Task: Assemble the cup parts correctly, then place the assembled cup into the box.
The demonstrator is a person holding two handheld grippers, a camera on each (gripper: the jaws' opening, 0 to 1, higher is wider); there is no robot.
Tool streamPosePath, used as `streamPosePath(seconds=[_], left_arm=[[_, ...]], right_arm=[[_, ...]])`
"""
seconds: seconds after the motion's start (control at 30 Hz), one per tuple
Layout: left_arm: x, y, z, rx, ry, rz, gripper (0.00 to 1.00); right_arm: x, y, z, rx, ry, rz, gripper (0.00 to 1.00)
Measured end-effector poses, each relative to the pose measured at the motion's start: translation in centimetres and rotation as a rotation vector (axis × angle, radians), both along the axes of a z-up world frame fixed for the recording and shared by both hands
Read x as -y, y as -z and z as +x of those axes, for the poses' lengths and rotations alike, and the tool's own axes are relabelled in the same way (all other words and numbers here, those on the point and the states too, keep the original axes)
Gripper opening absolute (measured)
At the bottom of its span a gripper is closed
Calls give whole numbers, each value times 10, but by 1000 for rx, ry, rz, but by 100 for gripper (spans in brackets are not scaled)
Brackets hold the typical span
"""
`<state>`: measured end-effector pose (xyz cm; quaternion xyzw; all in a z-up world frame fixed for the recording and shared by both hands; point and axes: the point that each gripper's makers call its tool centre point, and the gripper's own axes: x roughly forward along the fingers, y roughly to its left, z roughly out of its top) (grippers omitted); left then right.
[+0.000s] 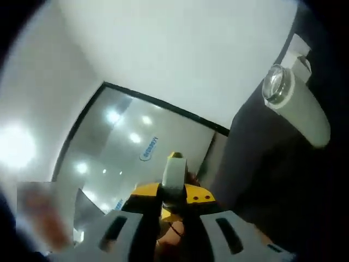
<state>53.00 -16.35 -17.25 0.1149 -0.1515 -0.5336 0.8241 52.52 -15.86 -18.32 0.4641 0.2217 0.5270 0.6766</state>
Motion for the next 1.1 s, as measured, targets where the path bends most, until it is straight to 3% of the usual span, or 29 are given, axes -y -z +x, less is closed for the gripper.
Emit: streamPosePath(seconds=[0.17,0.23,0.3,0.47,0.57,0.6,0.7,0.83,0.9,0.97,1.1], left_arm=[[-1,-3,6,-32,0,-19,38],[-4,-5,12,-43,-7,-24,38],[-6,-7,18,-76,-5,-42,38],[-9,-10,46,-151,-8,-68,38],[-1,-6,61,-235,17,-68,38],[2,-3,68,-259,15,-65,38],[12,3,87,-287,-1,-59,38],[21,10,104,-349,-2,-50,38],[27,18,112,-393,3,-8,38],[33,18,120,-392,-9,0,38],[42,21,133,-393,-22,14,38]], right_arm=[[11,-2,7,98,87,-50,21],[19,-9,9,179,114,-37,27],[26,-9,10,218,126,-63,29],[41,-9,12,431,205,-190,35],[51,-8,10,577,241,-259,36],[56,-7,10,591,264,-269,36],[70,5,16,649,306,-366,36],[92,31,26,770,370,-588,36],[97,38,26,762,380,-587,41],[105,45,28,779,403,-615,50],[114,55,30,793,430,-657,51]])
